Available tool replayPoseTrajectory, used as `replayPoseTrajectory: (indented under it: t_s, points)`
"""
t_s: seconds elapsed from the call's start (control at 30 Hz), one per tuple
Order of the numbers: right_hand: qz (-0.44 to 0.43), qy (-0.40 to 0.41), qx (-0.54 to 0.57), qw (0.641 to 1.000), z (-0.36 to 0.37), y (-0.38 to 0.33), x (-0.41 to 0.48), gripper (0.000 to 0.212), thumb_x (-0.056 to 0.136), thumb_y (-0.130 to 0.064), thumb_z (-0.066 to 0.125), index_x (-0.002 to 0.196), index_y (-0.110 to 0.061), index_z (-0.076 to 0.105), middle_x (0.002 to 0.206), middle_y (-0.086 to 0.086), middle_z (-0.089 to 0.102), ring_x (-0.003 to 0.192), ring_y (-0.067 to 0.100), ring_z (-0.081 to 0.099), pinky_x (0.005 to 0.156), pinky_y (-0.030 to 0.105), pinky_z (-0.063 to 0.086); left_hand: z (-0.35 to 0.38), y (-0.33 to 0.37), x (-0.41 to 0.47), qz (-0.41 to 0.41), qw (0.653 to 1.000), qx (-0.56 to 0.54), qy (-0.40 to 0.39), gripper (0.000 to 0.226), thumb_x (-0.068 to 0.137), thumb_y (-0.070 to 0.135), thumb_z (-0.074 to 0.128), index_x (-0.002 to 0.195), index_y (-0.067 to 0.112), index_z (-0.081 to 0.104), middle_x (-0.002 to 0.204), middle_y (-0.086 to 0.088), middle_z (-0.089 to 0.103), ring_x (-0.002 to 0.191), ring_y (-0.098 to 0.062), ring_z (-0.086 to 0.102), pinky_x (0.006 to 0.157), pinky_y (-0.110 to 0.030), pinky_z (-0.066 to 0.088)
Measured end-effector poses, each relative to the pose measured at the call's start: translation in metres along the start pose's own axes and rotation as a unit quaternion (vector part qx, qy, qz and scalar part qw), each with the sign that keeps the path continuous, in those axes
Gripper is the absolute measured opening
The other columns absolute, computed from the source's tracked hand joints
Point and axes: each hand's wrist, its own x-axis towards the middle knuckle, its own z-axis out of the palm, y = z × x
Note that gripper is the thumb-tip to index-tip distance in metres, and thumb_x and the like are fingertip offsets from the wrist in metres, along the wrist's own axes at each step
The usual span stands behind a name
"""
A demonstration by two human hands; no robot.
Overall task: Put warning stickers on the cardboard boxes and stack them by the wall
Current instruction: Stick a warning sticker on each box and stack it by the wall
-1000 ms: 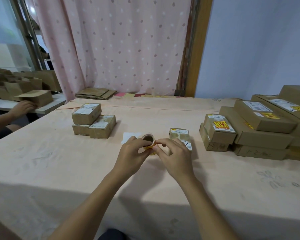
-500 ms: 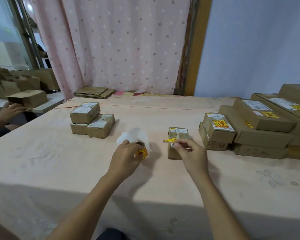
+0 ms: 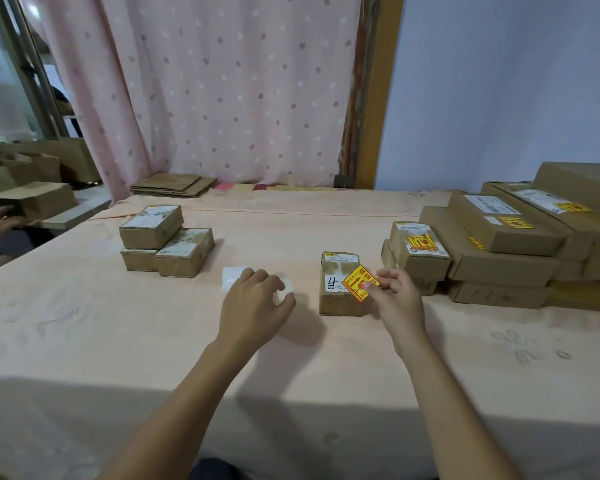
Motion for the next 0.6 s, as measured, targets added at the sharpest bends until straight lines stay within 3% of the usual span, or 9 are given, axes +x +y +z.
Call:
replayPoseTrajectory:
  t_s: [0.13, 0.3, 0.47, 0.6]
  points:
    - [0.005, -0.038, -0.015, 0.999, 0.003, -0.007, 0.009, 0.017, 0.087, -0.008, 0.077, 0.094, -0.021, 0.069, 0.092, 0.003, 0.073, 0.089, 0.020, 0.070, 0.085, 0.042, 0.056, 0.013, 0.029, 0.020, -0.003, 0.991, -0.126, -0.041, 0.015, 0.094, 0.031, 0.062, 0.098, 0.023, 0.074, 0.090, 0.013, 0.067, 0.096, -0.013, 0.051, 0.077, -0.033, 0.045]
    - [-0.034, -0.067, -0.048, 0.996, 0.006, -0.021, 0.026, 0.023, 0.090, -0.006, 0.072, 0.093, -0.028, 0.074, 0.092, 0.002, 0.070, 0.089, 0.015, 0.068, 0.078, 0.029, 0.056, 0.031, 0.070, 0.048, -0.044, 0.966, -0.246, -0.071, 0.017, 0.096, 0.028, 0.063, 0.100, 0.018, 0.077, 0.089, 0.010, 0.070, 0.084, -0.007, 0.058, 0.065, -0.012, 0.036]
    - [-0.026, -0.063, -0.068, 0.995, 0.016, -0.020, 0.043, 0.022, 0.091, -0.008, 0.071, 0.095, -0.030, 0.072, 0.092, -0.001, 0.072, 0.094, 0.015, 0.070, 0.085, 0.038, 0.060, 0.054, 0.083, 0.057, -0.056, 0.964, -0.248, -0.082, 0.017, 0.090, 0.018, 0.066, 0.103, 0.018, 0.077, 0.095, 0.003, 0.074, 0.089, -0.012, 0.063, 0.073, -0.021, 0.041]
    - [0.010, -0.051, -0.061, 0.997, 0.025, -0.013, 0.050, 0.020, 0.087, -0.008, 0.075, 0.090, -0.027, 0.068, 0.089, 0.006, 0.074, 0.084, 0.022, 0.071, 0.079, 0.042, 0.059, 0.070, 0.076, 0.060, -0.064, 0.972, -0.211, -0.083, 0.026, 0.088, 0.013, 0.064, 0.111, 0.019, 0.076, 0.108, 0.000, 0.072, 0.105, -0.019, 0.061, 0.081, -0.024, 0.041]
